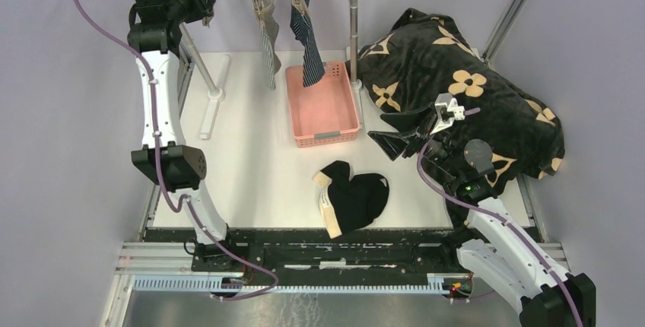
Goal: Remove the underwear clipped to the hanger
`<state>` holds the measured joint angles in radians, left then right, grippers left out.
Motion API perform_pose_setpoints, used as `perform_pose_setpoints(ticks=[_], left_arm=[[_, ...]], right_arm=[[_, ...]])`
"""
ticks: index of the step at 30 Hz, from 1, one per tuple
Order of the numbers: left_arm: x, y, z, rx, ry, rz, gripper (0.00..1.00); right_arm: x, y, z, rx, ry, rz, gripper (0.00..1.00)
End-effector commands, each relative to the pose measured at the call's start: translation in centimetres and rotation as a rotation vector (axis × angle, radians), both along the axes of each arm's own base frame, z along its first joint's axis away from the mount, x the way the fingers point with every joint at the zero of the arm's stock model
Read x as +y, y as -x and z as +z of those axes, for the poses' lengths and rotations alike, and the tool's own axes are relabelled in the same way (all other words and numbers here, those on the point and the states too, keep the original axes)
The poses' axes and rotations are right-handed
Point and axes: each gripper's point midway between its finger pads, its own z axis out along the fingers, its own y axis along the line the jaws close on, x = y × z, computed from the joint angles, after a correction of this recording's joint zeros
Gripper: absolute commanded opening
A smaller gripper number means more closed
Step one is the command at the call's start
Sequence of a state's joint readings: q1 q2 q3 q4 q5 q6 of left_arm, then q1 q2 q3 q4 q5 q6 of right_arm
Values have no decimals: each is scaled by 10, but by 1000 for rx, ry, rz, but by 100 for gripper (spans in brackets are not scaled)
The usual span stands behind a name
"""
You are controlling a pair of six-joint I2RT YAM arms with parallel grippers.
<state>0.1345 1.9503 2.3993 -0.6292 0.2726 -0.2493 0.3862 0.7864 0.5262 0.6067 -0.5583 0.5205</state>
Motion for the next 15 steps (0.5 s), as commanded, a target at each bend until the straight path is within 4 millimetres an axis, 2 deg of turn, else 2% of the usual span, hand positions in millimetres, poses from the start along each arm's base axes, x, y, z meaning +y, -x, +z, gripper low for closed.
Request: perform_pose_setpoints(ticks=[1, 2, 5, 11, 13, 14, 15], left_arm=[[-12, 57, 66, -147, -48, -45, 46], [-14, 69, 70, -156, -50, -49, 47], [-14, 86, 66, -146, -60, -36, 58], [-11, 113, 62, -146, -59, 5, 66], [-13, 120, 55, -130, -47, 1, 82], [-14, 123, 50, -119, -42, 1, 93], [-15, 127, 42, -105, -39, 0, 99]], right_arm=[[4, 9, 15, -57, -30, 44, 74], [4, 9, 16, -59, -31, 45, 74], [6, 13, 15, -65, -28, 66, 74], [10, 17, 16, -75, -27, 89, 74], [10, 18, 16, -77, -26, 93, 74], [11, 18, 16, -77, -26, 96, 74], [11, 18, 17, -79, -26, 95, 74]])
